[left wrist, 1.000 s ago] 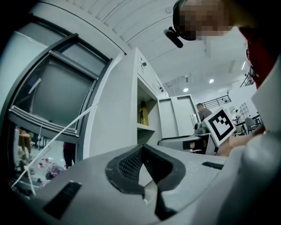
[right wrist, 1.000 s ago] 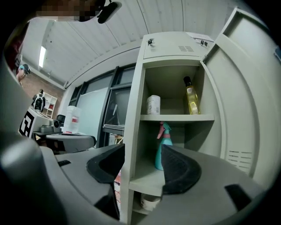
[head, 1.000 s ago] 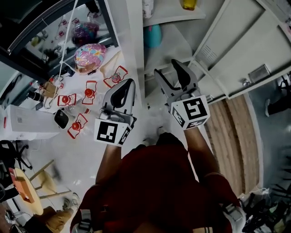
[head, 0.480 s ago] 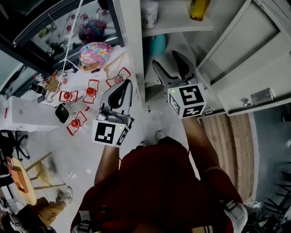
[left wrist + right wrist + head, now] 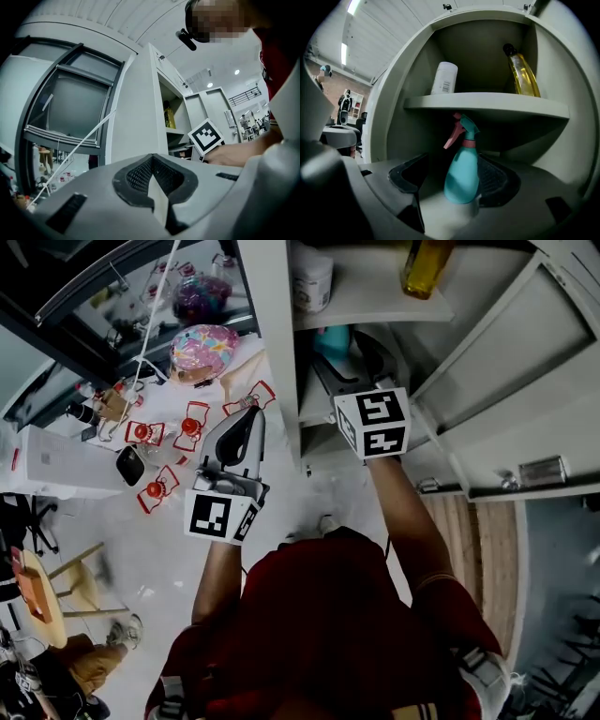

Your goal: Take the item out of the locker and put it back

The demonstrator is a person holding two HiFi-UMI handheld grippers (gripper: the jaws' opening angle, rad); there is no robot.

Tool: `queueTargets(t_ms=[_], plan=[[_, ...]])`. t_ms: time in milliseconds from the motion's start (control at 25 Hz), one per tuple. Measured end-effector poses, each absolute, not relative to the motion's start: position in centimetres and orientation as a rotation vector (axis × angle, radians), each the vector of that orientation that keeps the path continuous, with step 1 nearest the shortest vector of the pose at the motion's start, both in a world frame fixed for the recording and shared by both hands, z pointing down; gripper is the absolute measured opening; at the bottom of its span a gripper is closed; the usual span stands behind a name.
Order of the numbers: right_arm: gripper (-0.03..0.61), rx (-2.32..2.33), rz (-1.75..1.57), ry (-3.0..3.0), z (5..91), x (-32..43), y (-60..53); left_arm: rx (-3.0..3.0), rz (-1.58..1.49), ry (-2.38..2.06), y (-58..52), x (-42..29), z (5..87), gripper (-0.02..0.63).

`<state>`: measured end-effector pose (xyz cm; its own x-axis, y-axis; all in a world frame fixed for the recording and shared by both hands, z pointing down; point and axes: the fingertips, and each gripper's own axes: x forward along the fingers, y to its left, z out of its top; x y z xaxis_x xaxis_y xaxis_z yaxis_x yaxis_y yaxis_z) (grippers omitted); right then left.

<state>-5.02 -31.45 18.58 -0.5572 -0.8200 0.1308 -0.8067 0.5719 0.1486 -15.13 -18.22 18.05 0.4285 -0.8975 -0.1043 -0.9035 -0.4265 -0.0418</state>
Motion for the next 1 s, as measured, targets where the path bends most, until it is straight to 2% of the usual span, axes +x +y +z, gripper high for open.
queueTargets(t_ms=[1000], plan=[[0.333,1.31,-0.065,-2.502,21.9,-6.7,-38.7,-2.482,0.055,1.775,-20.2,-16.6,18.1,0.006]])
